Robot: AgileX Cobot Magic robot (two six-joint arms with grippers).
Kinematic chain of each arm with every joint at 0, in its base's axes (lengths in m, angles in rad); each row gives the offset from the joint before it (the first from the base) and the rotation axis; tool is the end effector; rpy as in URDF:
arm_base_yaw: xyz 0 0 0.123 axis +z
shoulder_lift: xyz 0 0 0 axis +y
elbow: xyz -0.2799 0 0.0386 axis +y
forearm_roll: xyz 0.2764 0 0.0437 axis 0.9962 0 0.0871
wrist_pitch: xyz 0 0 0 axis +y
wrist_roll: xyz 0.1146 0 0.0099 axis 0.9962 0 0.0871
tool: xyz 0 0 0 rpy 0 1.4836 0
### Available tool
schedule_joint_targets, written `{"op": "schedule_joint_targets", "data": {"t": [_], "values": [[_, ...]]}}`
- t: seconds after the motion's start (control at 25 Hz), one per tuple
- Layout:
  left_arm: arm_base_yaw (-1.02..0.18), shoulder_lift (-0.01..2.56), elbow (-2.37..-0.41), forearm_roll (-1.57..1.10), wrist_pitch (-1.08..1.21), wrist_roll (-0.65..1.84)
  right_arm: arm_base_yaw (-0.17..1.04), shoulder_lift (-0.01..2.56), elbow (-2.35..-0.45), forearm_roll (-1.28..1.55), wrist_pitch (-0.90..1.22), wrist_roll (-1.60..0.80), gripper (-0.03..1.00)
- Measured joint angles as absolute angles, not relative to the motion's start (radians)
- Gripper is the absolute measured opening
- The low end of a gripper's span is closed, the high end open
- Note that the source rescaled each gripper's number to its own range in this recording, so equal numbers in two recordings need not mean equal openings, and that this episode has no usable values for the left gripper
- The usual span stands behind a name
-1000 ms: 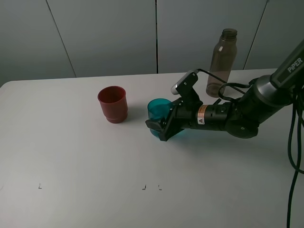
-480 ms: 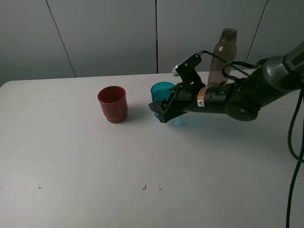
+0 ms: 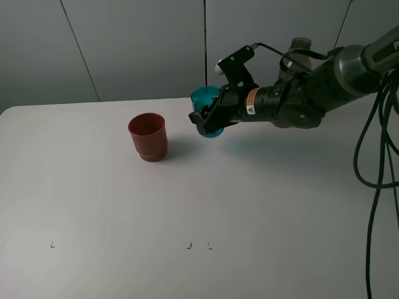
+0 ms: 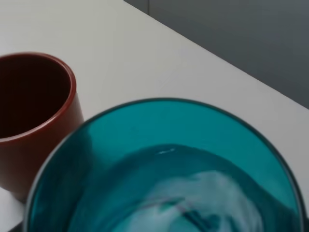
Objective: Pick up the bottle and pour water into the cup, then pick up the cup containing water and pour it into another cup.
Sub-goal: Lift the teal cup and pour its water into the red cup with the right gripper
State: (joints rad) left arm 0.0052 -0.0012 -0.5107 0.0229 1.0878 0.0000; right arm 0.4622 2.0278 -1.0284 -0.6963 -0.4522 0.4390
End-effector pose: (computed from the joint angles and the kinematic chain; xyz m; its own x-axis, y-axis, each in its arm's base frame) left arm 0.0411 0.0025 0.2807 -0.4696 0.0082 -0.8828 -0.0181 0.9997 0.0189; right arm 0.3779 0.2242 0.0900 -0.3310 -0.3840 -0.8619 -0.7241 0.6891 -0.0289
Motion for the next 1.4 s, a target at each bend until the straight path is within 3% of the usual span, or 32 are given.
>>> {"op": "schedule_joint_targets", "data": {"t": [0.68,1.4], "values": [[0.005,-0.001,-0.511,0.023,1.088,0.0,0.539,2.028,-1.271,-0.718,-0.142,0.524,0.08],[0.005,-0.001,-0.511,0.023,1.088,0.0,0.58,2.113,-1.426,-0.748,-0.085,0.552,0.08]]}}
